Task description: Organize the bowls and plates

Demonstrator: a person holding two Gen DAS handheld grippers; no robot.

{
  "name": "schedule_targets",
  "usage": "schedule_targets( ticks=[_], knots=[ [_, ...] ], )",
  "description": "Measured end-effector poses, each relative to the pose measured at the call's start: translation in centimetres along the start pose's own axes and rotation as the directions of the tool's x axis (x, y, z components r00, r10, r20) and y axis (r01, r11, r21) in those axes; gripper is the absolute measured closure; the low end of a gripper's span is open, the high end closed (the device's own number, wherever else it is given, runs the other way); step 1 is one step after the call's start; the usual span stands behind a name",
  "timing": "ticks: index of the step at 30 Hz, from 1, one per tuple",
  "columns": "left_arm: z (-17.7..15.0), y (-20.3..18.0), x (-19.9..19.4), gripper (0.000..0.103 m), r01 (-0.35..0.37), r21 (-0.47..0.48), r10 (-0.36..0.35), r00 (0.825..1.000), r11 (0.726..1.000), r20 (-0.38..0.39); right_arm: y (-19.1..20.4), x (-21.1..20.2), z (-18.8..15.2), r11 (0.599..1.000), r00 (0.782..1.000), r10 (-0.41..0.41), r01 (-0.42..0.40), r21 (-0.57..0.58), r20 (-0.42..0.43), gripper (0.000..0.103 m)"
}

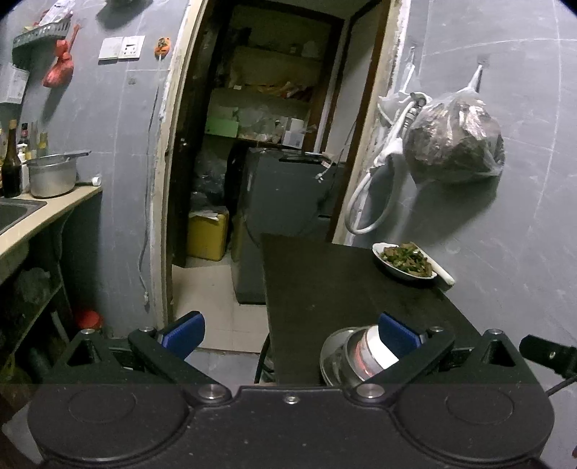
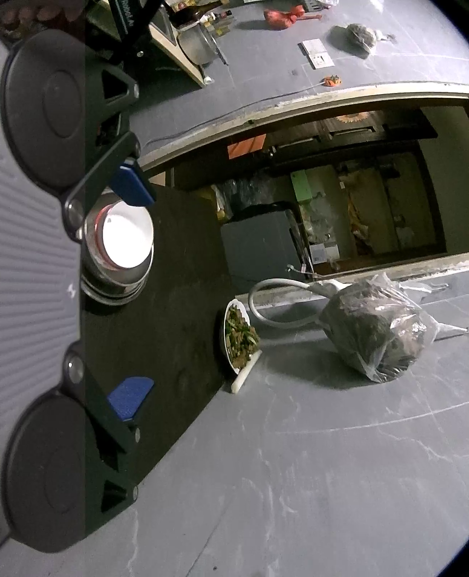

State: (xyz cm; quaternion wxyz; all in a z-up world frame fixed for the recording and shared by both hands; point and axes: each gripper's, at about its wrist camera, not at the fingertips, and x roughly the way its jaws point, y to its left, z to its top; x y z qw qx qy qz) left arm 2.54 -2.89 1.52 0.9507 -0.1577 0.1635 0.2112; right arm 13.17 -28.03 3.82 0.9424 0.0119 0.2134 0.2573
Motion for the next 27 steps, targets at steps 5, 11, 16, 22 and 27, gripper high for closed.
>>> schedule_targets(
  ticks=[5, 11, 16, 22, 27],
  knots=[
    [-1.3, 0.0, -1.6, 0.001, 0.036, 0.043, -0.037, 0.999, 0.998, 0.003, 0.3, -1.4, -0.9, 1.000, 1.000, -0.007, 0.007, -0.027, 0.007, 0.000],
    [-2.9, -0.1, -3.0, 0.001, 0.056, 0.070, -0.057, 0.998, 0.996, 0.003, 0.9, -3.3, -2.1, 0.994, 0.997, -0.016, 0.025, -0.107, 0.081, 0.000],
    [-4.0, -0.2, -3.7, 0.001, 0.065, 0.085, -0.064, 0.998, 0.994, -0.014, 0.5, -4.2, -3.2, 0.995, 0.999, -0.010, 0.016, -0.102, 0.050, 0.000],
    [-5.8, -0.5, -3.9, 0.001, 0.087, 0.116, -0.082, 0.996, 0.989, -0.046, -0.4, -4.3, -5.2, 0.995, 1.000, -0.015, 0.014, -0.100, -0.018, 0.000],
    [-6.9, -0.6, -3.9, 0.001, 0.092, 0.109, -0.083, 0.993, 0.990, -0.082, -0.9, -4.1, -6.0, 0.995, 0.998, -0.013, 0.007, -0.102, -0.056, 0.000]
  ],
)
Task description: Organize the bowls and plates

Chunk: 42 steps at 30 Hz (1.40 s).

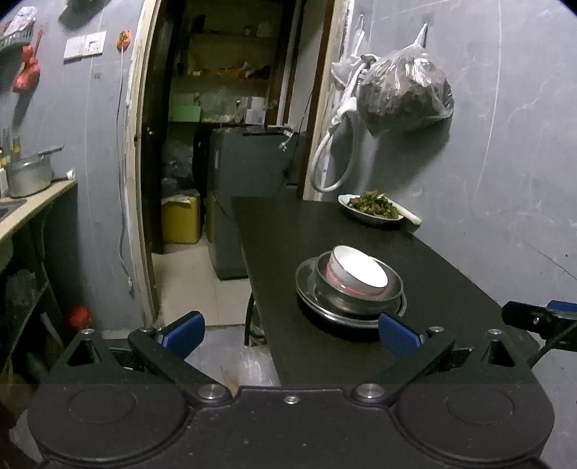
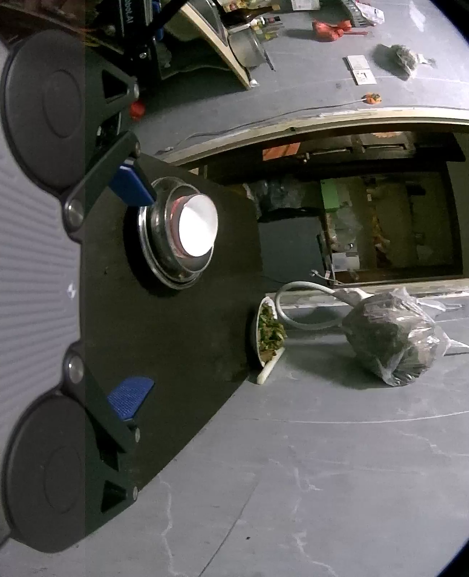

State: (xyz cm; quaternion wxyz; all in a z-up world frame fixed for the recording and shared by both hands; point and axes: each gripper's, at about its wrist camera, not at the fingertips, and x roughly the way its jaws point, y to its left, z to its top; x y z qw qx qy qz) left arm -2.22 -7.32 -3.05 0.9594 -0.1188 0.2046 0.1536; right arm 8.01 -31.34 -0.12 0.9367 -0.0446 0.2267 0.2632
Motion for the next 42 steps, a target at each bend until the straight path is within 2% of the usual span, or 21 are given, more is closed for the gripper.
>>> schedule_targets(
  ticks=[13, 42],
  knots=[
    [-0.4, -0.9, 1.0, 0.001, 0.003, 0.029, -0.002, 0.999, 1.000, -0.043, -1.3, 0.9, -0.6, 1.000, 0.996, 0.003, -0.002, 0.012, -0.084, 0.000],
    [-0.5, -0.7, 1.4, 0.001, -0.015, 0.028, 0.016, 0.998, 0.999, -0.059, -0.9, 1.0, -0.5, 1.000, 0.997, -0.007, 0.007, 0.009, -0.080, 0.000]
  ],
)
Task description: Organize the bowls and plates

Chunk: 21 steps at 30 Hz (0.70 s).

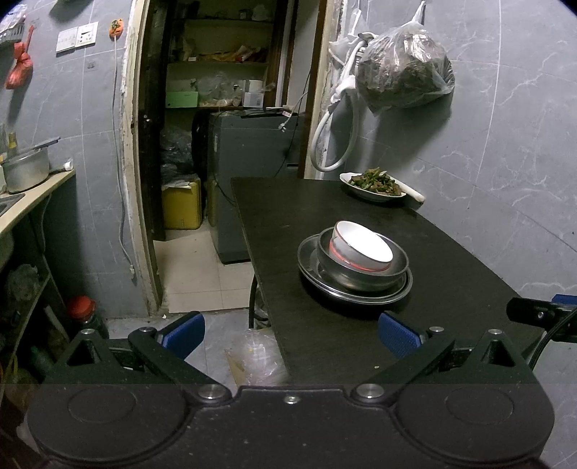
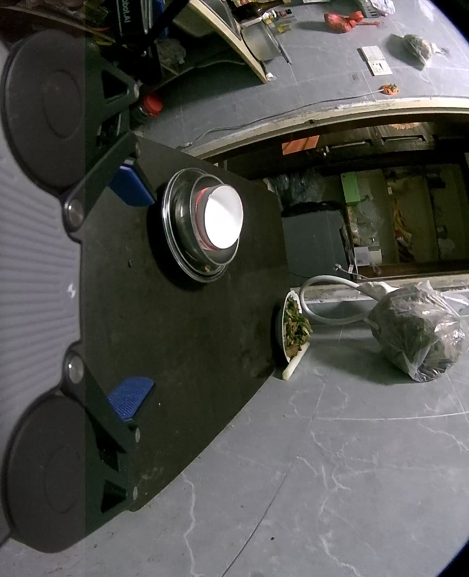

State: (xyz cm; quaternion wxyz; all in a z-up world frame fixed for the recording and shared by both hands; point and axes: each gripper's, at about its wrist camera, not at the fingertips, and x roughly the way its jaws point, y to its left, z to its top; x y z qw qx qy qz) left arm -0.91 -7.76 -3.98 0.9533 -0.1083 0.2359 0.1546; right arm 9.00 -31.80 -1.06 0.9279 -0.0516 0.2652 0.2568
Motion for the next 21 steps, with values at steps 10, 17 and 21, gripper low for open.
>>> schedule_targets(
  ticks=[10, 17, 21],
  knots=[
    [0.00, 0.03, -0.01, 0.001, -0.002, 0.000, 0.002, 1.000, 1.000, 0.001, 0.12, -0.01, 0.05, 1.000, 1.000, 0.000, 0.000, -0.002, 0.002, 0.000],
    [0.05, 0.14, -0.02, 0.001, -0.001, 0.003, 0.001, 1.000, 1.000, 0.002, 0.05, 0.00, 0.08, 1.000, 1.000, -0.002, 0.002, 0.000, 0.004, 0.000],
    [0.07, 0.16, -0.01, 0.001, 0.000, 0.005, 0.000, 1.000, 1.000, 0.002, -0.08, 0.02, 0.12, 1.000, 1.000, -0.004, 0.004, 0.003, 0.004, 0.000]
  ],
)
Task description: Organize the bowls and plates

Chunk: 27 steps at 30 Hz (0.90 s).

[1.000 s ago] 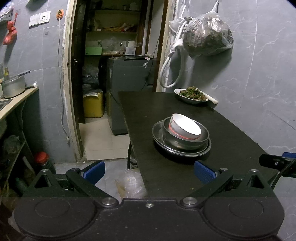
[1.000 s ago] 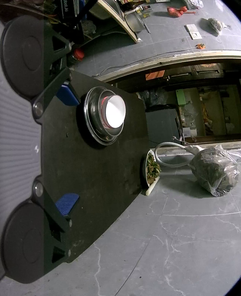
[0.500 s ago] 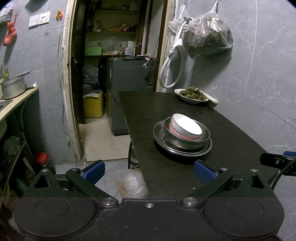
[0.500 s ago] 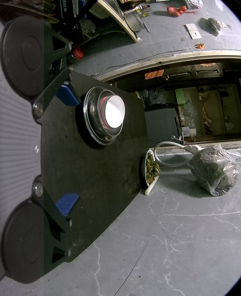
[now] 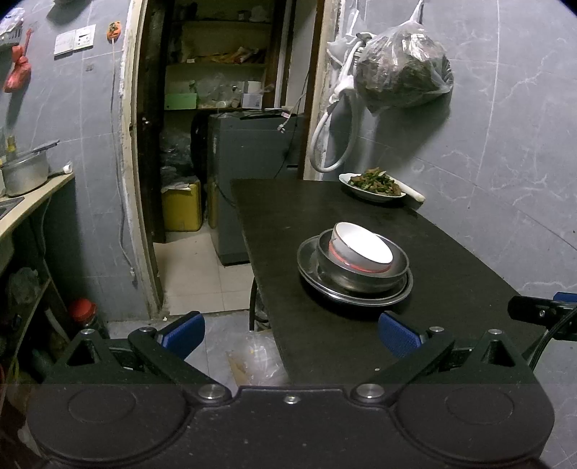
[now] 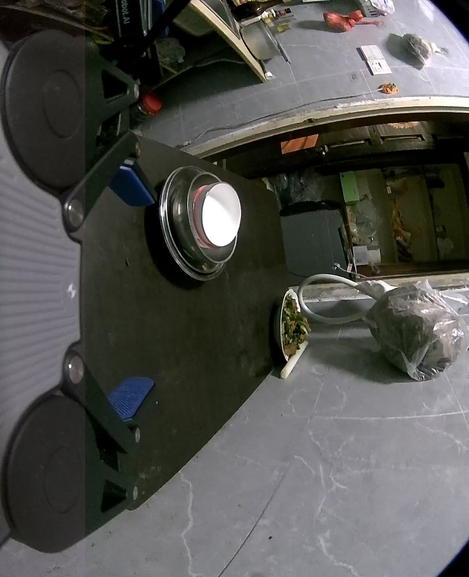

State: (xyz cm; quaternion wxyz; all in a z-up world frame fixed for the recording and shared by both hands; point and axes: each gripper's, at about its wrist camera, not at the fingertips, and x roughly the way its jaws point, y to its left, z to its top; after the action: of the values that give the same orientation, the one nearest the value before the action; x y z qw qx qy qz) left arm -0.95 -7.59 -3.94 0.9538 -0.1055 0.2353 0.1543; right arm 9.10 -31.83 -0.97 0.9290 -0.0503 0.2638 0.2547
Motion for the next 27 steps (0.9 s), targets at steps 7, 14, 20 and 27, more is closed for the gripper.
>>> schedule_targets(
  ticks=[7, 14, 20, 27],
  knots=[
    [0.06, 0.06, 0.02, 0.001, 0.005, 0.003, -0.005, 1.000, 1.000, 0.003, -0.14, 0.04, 0.09, 1.000, 1.000, -0.001, 0.001, 0.001, 0.000, 0.000],
    [0.31, 0.03, 0.21, 0.001, 0.020, 0.018, -0.020, 1.000, 1.000, 0.001, -0.13, 0.02, 0.07, 1.000, 1.000, -0.001, 0.001, 0.002, 0.000, 0.000],
    [0.22, 0.09, 0.14, 0.001, 0.035, 0.027, -0.036, 0.999, 0.999, 0.002, -0.14, 0.02, 0.04, 1.000, 1.000, 0.000, 0.000, 0.002, 0.000, 0.000],
    [0.18, 0.21, 0.19, 0.001, 0.034, 0.027, -0.034, 0.999, 0.999, 0.001, -0.18, 0.00, 0.03, 1.000, 1.000, 0.001, -0.001, 0.001, 0.000, 0.000]
  ],
)
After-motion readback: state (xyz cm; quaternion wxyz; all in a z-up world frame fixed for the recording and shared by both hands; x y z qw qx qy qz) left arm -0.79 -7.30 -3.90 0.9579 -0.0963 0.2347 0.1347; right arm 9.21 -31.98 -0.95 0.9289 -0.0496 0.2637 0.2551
